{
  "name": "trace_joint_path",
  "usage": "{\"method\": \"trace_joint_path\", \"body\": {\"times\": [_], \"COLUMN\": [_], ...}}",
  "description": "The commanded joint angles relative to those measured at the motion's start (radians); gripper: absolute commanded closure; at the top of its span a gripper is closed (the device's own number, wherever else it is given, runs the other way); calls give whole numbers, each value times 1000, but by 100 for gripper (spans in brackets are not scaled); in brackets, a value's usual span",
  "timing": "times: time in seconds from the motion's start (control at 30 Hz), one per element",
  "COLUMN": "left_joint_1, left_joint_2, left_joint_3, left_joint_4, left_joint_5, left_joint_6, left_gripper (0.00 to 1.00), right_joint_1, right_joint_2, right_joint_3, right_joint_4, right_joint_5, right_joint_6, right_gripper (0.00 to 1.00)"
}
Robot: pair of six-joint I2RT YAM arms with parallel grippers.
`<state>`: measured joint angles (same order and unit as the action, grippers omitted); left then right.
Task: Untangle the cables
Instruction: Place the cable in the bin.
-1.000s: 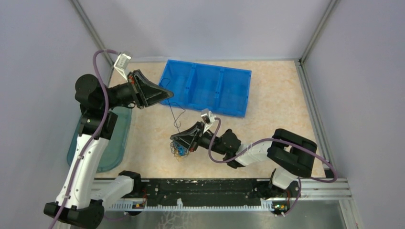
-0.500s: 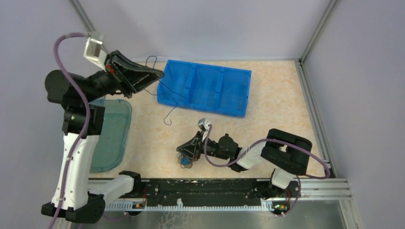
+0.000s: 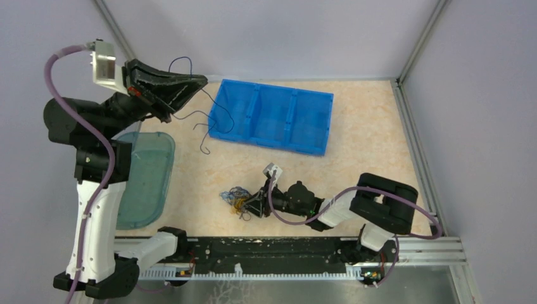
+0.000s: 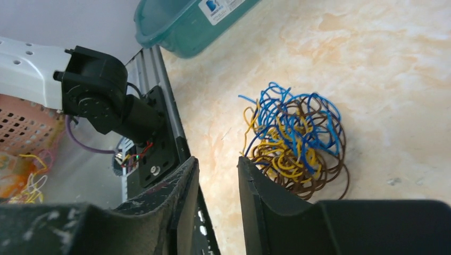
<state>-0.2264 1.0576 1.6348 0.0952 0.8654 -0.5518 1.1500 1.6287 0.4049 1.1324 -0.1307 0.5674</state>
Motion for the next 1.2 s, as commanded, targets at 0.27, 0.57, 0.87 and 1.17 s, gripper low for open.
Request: {"method": "trace_joint_path", "body": {"times": [0.27, 0.57, 0.87, 1.17], "left_joint_1": [5, 20, 41, 44], "left_joint_2": [101, 295, 450, 615], "left_joint_3": [-151, -77, -78, -29], "left_joint_4": [-108, -183, -148, -116], "left_joint_5": [-106, -228, -240, -251], "left_joint_6": [295, 486, 530, 554], "left_gripper": [100, 100, 100, 100], "right_joint_1": [11, 9, 8, 9], "right_joint_2": [-381, -557, -595, -630], "right_joint_3": [-32, -92, -101, -82], "right_joint_4": [-241, -359, -383, -406], "right_joint_5": [277, 487, 535, 561], "right_joint_6": [-140, -150, -164, -179], "right_gripper": [32, 28, 31, 32]}}
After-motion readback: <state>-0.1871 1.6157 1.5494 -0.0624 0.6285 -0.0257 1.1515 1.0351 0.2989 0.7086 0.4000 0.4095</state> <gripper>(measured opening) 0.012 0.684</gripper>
